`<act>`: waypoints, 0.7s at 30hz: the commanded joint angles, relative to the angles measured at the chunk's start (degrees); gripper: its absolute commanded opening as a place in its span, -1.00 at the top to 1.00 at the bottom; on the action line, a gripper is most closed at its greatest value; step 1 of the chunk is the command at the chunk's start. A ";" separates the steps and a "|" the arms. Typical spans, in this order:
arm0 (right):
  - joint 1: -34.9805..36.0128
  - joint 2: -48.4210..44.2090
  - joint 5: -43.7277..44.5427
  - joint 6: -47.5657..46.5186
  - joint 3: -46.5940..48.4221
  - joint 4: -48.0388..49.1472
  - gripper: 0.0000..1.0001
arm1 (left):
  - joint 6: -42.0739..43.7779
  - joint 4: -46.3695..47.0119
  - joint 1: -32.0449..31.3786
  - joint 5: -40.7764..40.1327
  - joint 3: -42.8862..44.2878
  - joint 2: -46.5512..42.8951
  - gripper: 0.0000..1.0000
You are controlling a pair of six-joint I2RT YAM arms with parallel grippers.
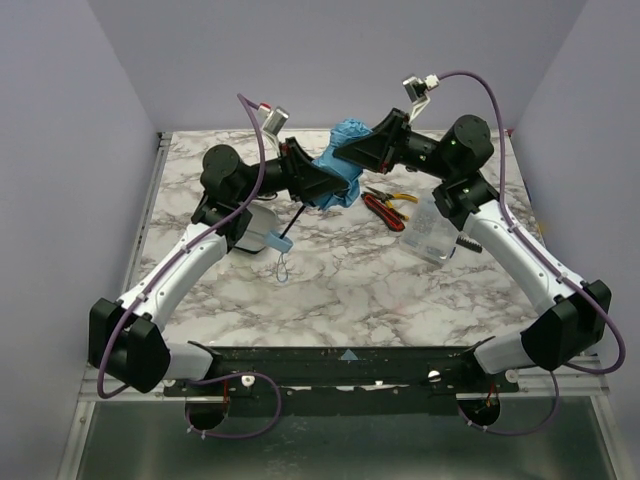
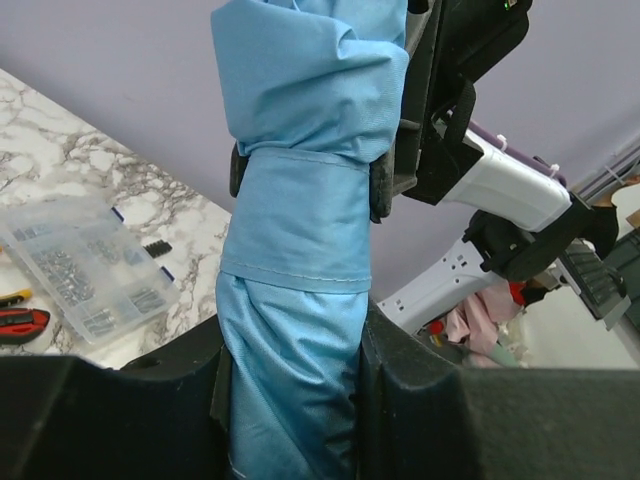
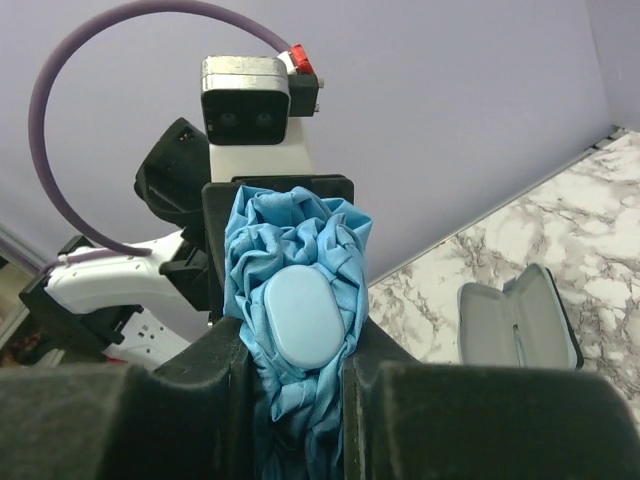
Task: Open the umbrella
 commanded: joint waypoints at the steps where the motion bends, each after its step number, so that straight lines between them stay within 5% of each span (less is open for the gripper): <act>1: -0.01 0.59 4.45 -1.94 2.49 0.06 0.99 | 4.16 -3.17 0.99 2.22 2.65 -1.66 0.18; 3: -0.73 0.41 4.85 -3.64 3.37 -1.77 0.99 | 7.87 -8.20 2.91 4.55 2.89 -2.54 -0.21; 5: -2.79 0.19 4.57 -3.81 3.95 -2.89 0.99 | 15.94 -18.82 5.65 5.99 3.86 -3.96 -0.40; 11: -6.62 -0.13 1.77 -10.91 7.66 -11.83 0.99 | 50.23 -55.48 9.15 2.46 9.14 -6.06 -0.51; 16: -6.65 -0.34 1.90 -18.02 10.47 -19.61 0.99 | 57.37 -59.09 8.77 -1.73 9.52 -6.98 -0.46; 21: -6.67 -0.64 6.50 -20.55 12.96 -28.08 0.99 | 63.09 -59.84 2.21 -16.24 12.04 -6.80 -0.42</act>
